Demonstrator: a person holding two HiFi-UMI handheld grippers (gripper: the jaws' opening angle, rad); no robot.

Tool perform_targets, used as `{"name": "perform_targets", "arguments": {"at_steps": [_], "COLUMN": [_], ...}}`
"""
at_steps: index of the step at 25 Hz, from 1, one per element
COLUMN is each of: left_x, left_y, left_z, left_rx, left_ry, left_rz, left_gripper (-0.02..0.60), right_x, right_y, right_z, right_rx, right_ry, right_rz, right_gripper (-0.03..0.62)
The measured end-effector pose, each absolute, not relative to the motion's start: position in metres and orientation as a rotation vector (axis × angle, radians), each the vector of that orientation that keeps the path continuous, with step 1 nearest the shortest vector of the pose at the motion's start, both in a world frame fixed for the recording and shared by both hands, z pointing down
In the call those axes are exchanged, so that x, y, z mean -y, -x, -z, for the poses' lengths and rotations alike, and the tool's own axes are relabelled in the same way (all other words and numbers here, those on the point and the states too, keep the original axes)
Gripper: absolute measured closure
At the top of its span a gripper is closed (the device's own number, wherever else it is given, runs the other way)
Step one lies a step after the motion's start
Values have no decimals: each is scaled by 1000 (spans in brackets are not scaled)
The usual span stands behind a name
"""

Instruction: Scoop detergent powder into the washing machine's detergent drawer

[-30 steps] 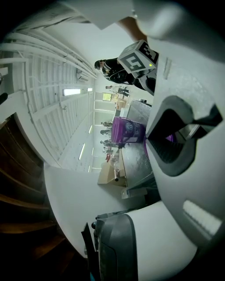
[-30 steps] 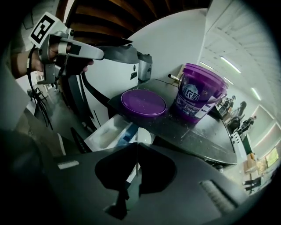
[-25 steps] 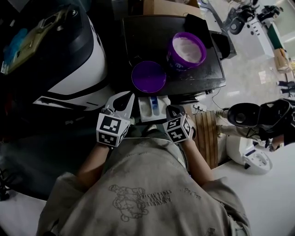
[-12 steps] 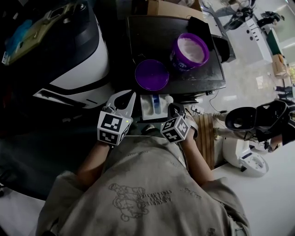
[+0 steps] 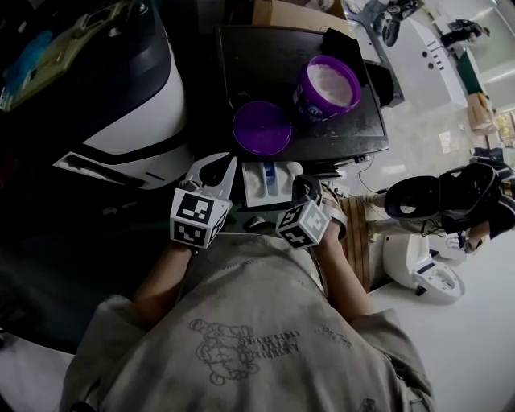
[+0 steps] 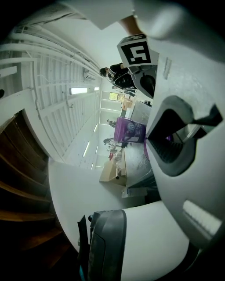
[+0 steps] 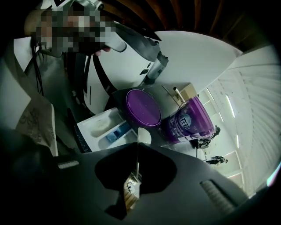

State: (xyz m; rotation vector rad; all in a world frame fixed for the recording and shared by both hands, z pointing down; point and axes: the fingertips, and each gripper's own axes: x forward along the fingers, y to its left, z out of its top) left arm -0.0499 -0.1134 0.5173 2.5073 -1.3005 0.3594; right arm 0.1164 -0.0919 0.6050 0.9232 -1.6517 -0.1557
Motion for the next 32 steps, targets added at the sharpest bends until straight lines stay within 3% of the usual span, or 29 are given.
{"name": "perform_targets", "arguments": {"at_steps": [32], "left_x": [118], "left_y": [54], "left_z": [-514], "left_rx": [1254], "left_ry": [-2510], "left_rz": [-416], "left_gripper": [580], "right_x": [90], "right_y": [-119], "right_z": [-583], "right_rx": [1601], "right_ry": [-985], "right_rz": [138], "right_gripper": [559]}}
